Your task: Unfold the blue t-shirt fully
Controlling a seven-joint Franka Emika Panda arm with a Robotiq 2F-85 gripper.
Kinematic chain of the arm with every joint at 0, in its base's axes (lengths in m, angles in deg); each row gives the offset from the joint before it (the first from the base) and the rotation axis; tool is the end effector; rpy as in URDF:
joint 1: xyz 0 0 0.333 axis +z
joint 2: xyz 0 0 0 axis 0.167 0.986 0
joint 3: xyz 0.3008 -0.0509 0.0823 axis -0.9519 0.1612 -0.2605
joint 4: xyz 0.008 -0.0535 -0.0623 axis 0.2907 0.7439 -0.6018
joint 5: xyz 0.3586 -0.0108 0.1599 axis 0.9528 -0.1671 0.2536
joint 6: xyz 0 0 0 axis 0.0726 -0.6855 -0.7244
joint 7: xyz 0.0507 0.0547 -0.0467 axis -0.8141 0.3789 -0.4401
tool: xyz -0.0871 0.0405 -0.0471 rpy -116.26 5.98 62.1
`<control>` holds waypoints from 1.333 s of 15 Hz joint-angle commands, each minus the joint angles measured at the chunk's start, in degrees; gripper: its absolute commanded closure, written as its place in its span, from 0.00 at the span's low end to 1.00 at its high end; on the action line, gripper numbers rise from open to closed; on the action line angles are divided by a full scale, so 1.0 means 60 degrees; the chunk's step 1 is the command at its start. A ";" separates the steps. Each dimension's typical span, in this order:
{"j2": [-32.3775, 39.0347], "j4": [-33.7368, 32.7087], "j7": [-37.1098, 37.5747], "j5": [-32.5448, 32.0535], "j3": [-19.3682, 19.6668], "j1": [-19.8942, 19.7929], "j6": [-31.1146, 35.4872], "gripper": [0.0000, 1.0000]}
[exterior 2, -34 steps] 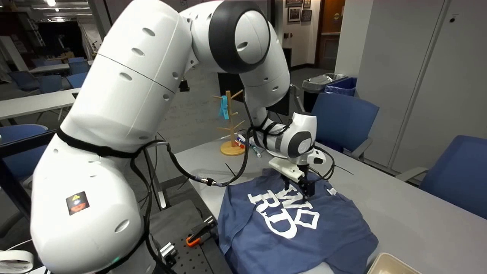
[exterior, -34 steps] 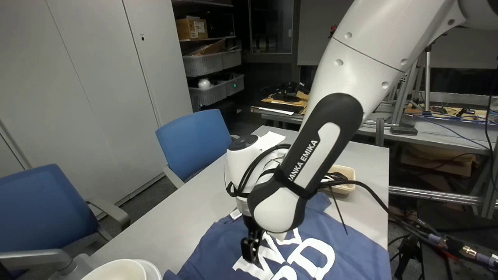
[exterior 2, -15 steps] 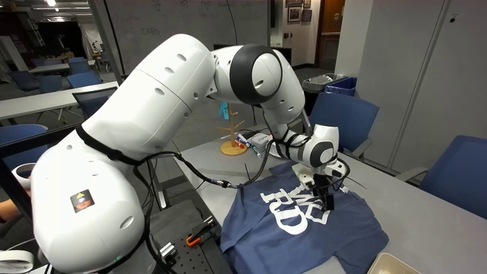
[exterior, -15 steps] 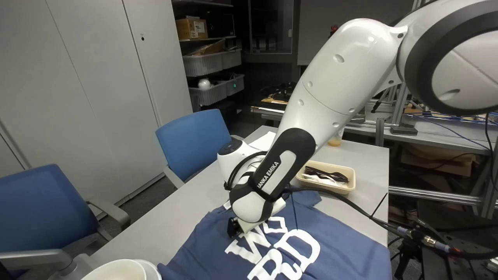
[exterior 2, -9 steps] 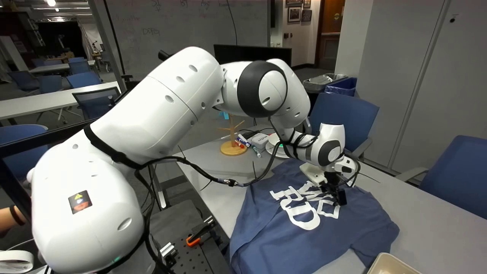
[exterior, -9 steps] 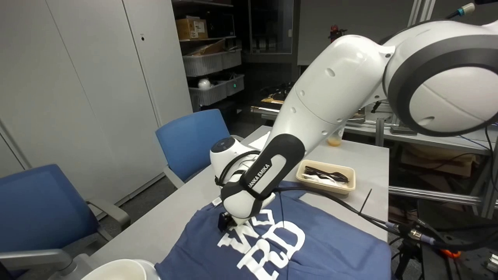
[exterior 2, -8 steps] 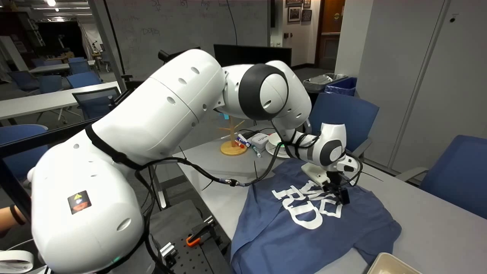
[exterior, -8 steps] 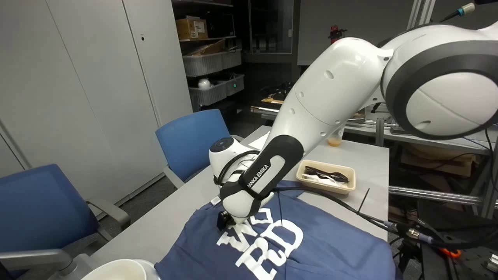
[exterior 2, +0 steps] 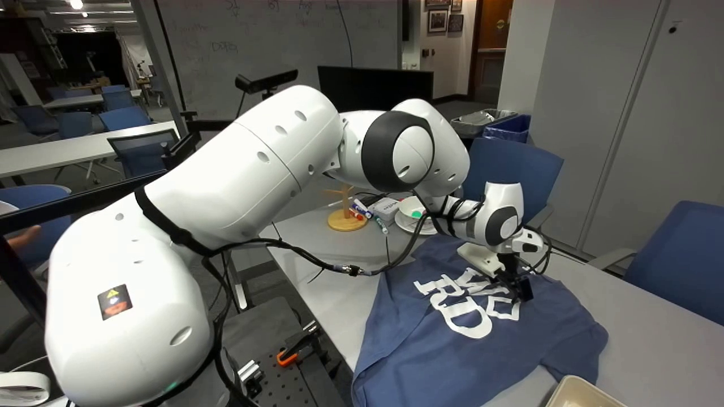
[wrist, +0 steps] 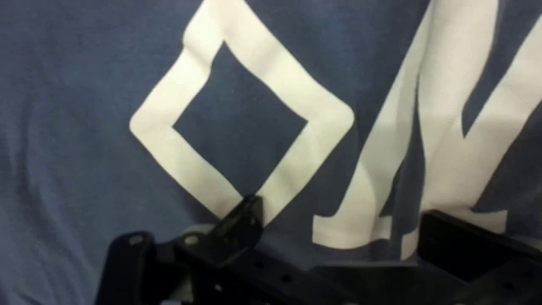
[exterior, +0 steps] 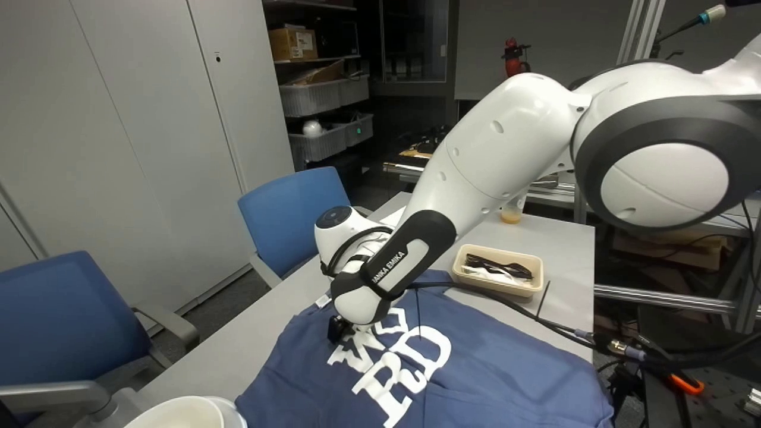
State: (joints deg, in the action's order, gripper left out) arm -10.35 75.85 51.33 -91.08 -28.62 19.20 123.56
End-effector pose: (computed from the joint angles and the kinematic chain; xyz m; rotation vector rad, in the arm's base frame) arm 0.7190 0.0219 0.0500 2.9283 -0.3388 0.0901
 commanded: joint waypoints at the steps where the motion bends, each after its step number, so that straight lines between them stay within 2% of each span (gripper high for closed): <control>1: -0.0545 0.0631 -0.0454 -0.0095 -0.0064 -0.0150 -0.0623 0.00; 4: -0.1505 0.1940 -0.0647 -0.0110 -0.0086 -0.0190 -0.0624 0.00; 9: -0.3247 0.4275 -0.0458 -0.0177 0.0110 -0.0126 0.0576 0.00; 15: -0.5496 0.7112 -0.0879 0.0011 -0.0130 -0.0455 0.1795 0.00; 20: -0.7501 0.9666 -0.1002 0.0011 -0.0117 -0.0547 0.3344 0.00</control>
State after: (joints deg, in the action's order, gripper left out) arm -46.00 122.67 47.16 -91.14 -28.22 17.21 138.22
